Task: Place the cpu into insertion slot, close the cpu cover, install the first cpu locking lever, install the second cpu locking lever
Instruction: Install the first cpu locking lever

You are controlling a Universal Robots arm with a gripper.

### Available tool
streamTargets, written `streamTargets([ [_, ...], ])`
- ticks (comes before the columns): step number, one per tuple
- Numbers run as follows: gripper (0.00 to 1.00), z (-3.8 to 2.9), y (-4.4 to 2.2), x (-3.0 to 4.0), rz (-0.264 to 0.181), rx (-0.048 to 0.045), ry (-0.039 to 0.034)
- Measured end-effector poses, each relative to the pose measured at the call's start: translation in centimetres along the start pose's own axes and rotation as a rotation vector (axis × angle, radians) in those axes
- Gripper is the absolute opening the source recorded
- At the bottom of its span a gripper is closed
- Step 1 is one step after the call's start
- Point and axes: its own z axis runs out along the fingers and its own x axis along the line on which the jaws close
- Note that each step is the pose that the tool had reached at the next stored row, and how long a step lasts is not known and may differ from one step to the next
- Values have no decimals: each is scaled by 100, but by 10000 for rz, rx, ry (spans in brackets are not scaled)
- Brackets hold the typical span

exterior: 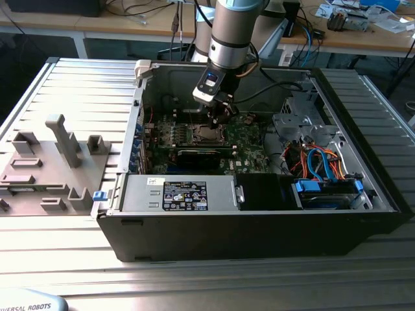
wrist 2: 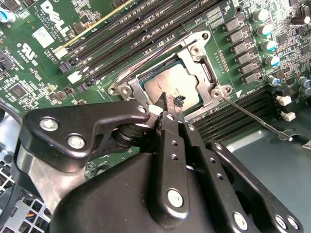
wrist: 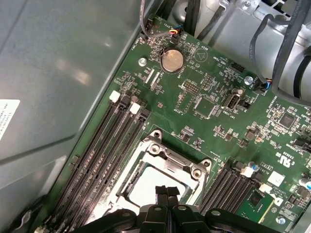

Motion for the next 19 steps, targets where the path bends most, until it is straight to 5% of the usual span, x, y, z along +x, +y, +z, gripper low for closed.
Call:
streamTargets([
  [19, 11, 0, 0, 0, -516, 7, -36],
])
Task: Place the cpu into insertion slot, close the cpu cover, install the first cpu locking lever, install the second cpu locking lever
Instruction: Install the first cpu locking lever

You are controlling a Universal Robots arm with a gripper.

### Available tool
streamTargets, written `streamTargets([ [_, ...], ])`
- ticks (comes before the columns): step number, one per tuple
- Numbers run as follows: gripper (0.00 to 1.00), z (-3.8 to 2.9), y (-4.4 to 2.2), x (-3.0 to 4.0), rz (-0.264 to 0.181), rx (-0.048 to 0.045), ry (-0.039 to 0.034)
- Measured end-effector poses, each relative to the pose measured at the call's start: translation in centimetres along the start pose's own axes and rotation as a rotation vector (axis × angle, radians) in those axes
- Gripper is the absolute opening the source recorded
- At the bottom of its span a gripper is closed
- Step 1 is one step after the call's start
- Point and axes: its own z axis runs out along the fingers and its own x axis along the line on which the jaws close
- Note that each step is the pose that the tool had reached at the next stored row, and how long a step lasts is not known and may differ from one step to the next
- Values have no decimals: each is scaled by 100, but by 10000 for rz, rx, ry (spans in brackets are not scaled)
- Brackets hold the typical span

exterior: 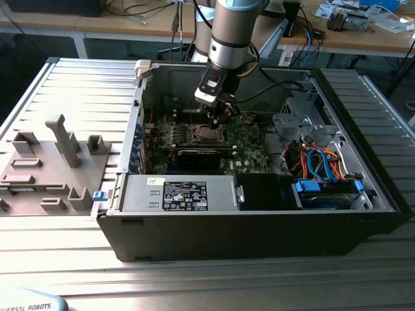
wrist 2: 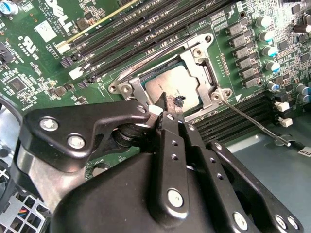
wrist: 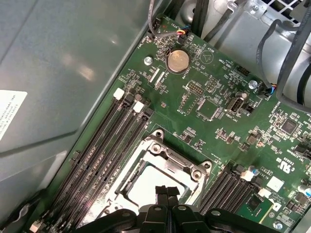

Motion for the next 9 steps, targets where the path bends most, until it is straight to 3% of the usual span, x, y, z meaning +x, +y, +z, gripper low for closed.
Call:
streamTargets([
  [9, 11, 0, 0, 0, -271, 3, -18],
])
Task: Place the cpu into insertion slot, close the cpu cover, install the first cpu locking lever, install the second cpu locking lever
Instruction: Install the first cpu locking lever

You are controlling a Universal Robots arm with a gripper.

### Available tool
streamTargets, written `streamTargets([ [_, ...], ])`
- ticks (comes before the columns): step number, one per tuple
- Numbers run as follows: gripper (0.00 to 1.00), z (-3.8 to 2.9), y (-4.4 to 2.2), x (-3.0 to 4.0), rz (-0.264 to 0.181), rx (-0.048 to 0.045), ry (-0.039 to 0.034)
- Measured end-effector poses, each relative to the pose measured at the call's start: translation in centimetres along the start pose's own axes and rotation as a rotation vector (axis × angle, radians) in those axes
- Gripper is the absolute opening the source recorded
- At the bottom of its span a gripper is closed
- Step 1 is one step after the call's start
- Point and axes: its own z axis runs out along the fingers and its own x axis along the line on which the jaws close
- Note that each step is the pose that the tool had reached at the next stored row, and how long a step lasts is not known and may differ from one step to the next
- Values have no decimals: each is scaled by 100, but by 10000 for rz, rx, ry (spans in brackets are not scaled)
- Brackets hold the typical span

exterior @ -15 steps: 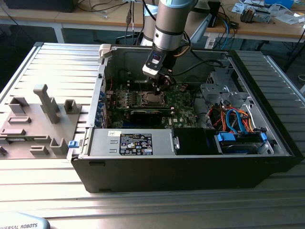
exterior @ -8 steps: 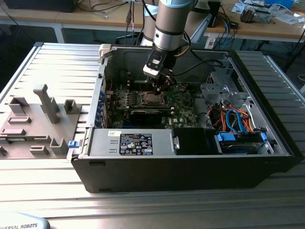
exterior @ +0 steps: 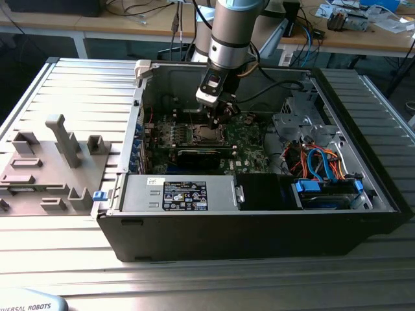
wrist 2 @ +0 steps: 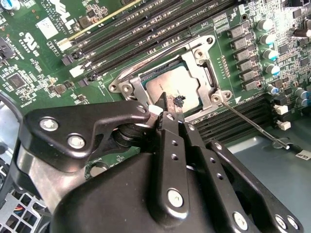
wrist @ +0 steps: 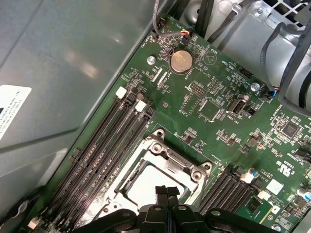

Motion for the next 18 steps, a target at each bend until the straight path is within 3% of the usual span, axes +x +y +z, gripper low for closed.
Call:
streamTargets([
  [18, 11, 0, 0, 0, -594, 6, -42],
])
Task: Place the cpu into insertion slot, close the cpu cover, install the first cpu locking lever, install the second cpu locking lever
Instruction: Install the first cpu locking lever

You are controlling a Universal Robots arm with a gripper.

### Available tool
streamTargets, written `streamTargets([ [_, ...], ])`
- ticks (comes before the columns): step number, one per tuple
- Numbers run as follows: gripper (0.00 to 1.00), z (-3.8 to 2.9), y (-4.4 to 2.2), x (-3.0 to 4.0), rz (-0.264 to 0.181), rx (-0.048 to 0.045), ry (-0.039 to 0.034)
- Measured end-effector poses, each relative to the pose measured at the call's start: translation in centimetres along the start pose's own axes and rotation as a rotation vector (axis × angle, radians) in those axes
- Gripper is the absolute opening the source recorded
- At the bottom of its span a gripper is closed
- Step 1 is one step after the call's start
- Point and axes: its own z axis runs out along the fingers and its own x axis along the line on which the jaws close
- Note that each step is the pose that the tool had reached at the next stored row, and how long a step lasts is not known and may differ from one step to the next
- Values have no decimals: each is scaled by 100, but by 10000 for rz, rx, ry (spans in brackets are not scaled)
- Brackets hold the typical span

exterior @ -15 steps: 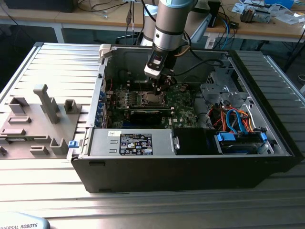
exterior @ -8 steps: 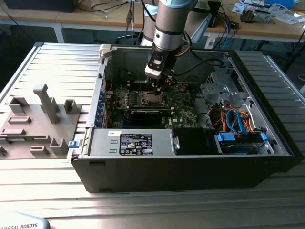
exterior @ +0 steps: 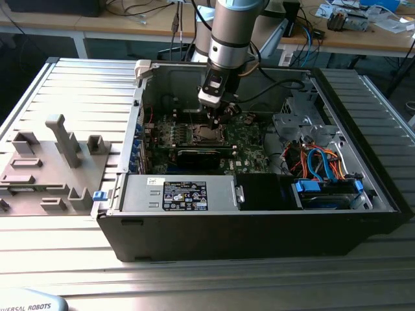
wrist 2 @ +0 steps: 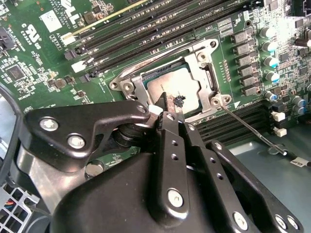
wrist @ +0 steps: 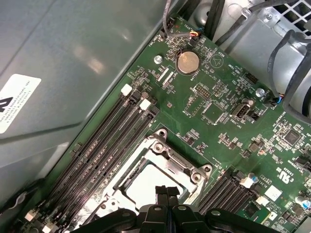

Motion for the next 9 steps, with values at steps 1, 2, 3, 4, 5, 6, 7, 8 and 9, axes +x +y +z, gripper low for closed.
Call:
streamTargets([
  [1, 11, 0, 0, 0, -27, 1, -2],
  [2, 11, 0, 0, 0, -46, 1, -3],
  [3, 11, 0, 0, 0, -111, 1, -7],
  [4, 11, 0, 0, 0, -158, 2, -11],
  [5, 11, 0, 0, 0, -197, 2, -14],
  [6, 11, 0, 0, 0, -222, 3, -15],
  [7, 11, 0, 0, 0, -240, 3, -16],
  [8, 11, 0, 0, 0, -274, 3, -19],
  [9, 11, 0, 0, 0, -305, 3, -21],
])
